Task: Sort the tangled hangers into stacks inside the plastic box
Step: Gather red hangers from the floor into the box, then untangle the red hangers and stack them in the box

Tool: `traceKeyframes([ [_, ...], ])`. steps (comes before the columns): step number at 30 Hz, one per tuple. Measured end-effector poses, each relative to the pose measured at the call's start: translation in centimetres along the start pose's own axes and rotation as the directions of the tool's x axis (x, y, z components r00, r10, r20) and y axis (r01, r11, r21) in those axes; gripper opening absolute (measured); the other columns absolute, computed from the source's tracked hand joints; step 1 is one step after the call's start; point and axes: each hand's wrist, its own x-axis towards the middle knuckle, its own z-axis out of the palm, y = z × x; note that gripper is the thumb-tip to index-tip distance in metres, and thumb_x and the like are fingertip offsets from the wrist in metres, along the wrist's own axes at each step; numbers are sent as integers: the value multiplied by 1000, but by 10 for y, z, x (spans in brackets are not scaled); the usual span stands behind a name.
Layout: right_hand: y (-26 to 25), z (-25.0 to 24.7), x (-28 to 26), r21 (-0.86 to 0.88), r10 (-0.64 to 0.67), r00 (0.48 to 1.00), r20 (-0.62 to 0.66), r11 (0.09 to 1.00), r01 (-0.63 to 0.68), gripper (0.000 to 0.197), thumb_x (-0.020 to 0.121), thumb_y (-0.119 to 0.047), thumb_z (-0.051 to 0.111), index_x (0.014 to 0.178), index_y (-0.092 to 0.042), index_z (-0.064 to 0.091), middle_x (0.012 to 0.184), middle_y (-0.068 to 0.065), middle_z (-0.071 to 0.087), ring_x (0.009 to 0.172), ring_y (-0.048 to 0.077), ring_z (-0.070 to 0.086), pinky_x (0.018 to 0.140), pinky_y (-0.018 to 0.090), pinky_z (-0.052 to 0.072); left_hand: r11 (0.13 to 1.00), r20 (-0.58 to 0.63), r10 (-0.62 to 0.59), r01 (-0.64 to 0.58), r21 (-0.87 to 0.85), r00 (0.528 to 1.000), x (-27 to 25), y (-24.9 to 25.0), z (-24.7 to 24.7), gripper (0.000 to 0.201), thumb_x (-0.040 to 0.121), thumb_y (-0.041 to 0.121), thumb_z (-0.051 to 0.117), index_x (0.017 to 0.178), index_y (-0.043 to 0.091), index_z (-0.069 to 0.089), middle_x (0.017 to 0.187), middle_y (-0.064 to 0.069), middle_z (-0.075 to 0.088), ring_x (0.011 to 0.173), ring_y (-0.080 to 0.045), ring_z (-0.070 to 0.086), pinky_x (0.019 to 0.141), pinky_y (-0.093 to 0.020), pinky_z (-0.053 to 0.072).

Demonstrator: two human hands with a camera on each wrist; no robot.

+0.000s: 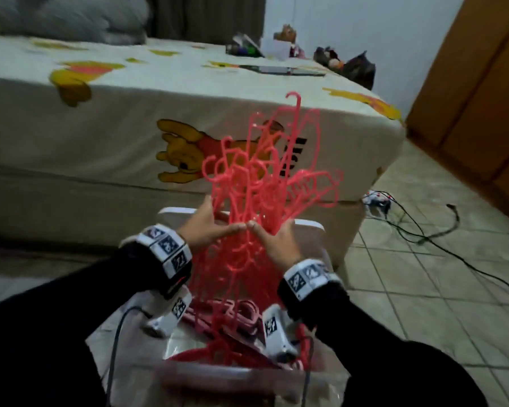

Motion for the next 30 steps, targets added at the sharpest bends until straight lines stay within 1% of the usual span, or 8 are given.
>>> traceKeyframes([
  [3,34,17,-4,-61,52,998,30,997,-50,65,77,-33,76,121,1,41,118,15,60,108,21,57,88,22,42,999,54,-50,50,-13,997,-10,-36,1,51,79,9,74,114,17,39,101,1,61,97,-13,63,75,-15,51],
  [8,76,19,-2,-31,273,948,164,962,-272,68,73,-36,79,118,0,43,115,11,60,102,24,61,91,36,50,965,196,-237,207,160,952,-6,-68,4,70,78,29,76,129,7,34,123,-7,58,112,-20,59,98,-40,48],
  [12,100,16,-3,-36,331,885,329,940,-338,57,73,-27,79,121,-6,57,106,9,70,92,20,69,81,33,56,933,316,-286,188,305,905,-3,-82,6,77,79,32,75,136,6,29,134,-7,50,121,-18,51,104,-31,42],
  [14,108,13,-5,-242,407,822,399,911,-334,48,74,-33,78,115,-14,59,104,0,69,92,15,67,84,30,54,888,367,-325,147,436,872,-4,-87,4,78,82,34,72,139,5,26,136,-6,47,123,-17,49,99,-20,38],
  [17,120,6,-7,-611,531,721,445,769,-189,19,78,-42,71,81,-24,63,76,-11,66,71,5,64,65,19,50,791,405,-414,102,604,815,-3,-95,1,69,86,33,67,137,5,30,137,-11,48,123,-22,49,94,-21,37],
  [19,127,3,-6,-746,565,697,441,663,-65,23,71,-47,70,68,-25,63,70,-11,66,69,8,65,60,19,50,724,399,-463,77,686,792,-3,-98,-1,62,88,33,65,132,3,34,135,-14,51,122,-25,51,93,-24,37],
  [25,119,-17,10,-898,442,788,428,305,317,27,76,-40,63,99,-26,63,101,1,70,90,24,67,82,38,54,548,352,-499,-27,836,792,6,-92,-7,31,97,21,45,118,3,59,121,-18,62,111,-32,59,94,-39,46],
  [30,79,-27,31,-908,341,863,373,324,265,33,83,-43,52,109,-26,61,114,4,65,102,26,63,81,34,48,540,295,-455,-3,841,840,11,-78,-13,22,93,17,52,104,4,66,105,-18,68,97,-31,66,81,-33,51],
])
